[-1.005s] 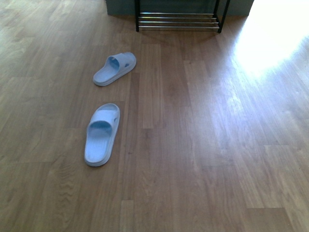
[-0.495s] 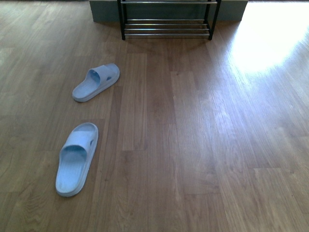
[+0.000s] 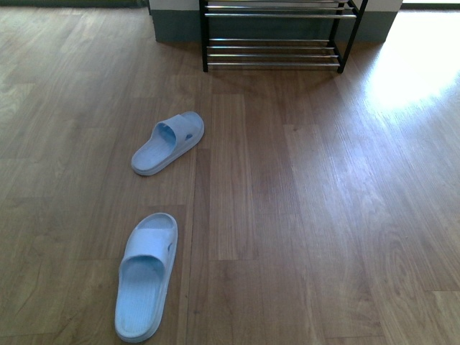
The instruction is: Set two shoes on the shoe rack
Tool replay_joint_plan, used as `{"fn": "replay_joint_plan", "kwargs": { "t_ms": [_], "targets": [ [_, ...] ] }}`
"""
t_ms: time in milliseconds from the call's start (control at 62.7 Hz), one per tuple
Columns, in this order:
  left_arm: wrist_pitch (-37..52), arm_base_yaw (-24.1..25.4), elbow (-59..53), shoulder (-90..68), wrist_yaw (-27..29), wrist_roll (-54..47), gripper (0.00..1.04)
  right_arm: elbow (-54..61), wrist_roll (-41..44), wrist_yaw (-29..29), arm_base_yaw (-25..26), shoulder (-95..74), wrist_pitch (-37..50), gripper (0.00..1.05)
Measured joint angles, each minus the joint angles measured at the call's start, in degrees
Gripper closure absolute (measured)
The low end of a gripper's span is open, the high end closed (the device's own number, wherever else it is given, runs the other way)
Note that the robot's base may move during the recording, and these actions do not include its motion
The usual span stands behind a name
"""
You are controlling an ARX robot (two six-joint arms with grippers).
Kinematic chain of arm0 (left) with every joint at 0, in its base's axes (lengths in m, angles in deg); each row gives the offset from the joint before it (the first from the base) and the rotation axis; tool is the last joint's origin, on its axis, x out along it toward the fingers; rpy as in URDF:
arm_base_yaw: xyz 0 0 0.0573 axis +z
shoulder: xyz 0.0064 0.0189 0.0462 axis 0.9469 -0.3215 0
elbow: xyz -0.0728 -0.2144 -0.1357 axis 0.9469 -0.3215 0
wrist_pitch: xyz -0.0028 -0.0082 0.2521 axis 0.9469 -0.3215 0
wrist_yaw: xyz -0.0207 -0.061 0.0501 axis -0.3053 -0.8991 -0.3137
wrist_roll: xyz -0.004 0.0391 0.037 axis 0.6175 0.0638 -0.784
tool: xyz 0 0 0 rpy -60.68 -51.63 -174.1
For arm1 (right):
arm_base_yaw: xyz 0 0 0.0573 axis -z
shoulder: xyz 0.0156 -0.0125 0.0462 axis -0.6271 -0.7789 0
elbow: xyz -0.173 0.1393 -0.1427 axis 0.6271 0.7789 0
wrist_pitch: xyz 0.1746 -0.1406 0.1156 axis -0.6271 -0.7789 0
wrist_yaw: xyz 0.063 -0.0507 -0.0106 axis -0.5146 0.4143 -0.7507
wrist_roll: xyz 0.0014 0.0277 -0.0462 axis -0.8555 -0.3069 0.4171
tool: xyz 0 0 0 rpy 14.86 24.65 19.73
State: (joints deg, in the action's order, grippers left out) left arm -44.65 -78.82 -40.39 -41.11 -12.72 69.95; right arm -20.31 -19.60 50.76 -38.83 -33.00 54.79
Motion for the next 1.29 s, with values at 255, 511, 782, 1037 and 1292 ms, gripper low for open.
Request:
{"fn": "replay_joint_plan", "kwargs": {
  "t_ms": [255, 511, 782, 1037, 1292],
  "targets": [
    [-1.18, -5.11, 13.70, -46.12, 20.15, 25.07, 0.09, 0.00, 0.00, 0.07, 0.00, 0.07, 0.00, 0.09],
    [17.09, -5.09, 25.55, -85.02, 9.22, 4.37, 0.09, 0.00, -0.02, 0.09, 0.00, 0.07, 0.00, 0.09],
    [23.41, -6.34, 38.34, -113.35, 4.39, -11.45, 0.09, 0.00, 0.00, 0.09, 0.00, 0.07, 0.00, 0.09],
    [23.91, -7.26, 52.43, -133.17, 3.13, -19.15, 0.09, 0.00, 0.00, 0.09, 0.00, 0.07, 0.00, 0.09],
    [25.75, -9.44, 61.92, -144.39, 1.75, -23.34, 0.09, 0.00, 0.00, 0.09, 0.00, 0.07, 0.00, 0.09]
  ]
}}
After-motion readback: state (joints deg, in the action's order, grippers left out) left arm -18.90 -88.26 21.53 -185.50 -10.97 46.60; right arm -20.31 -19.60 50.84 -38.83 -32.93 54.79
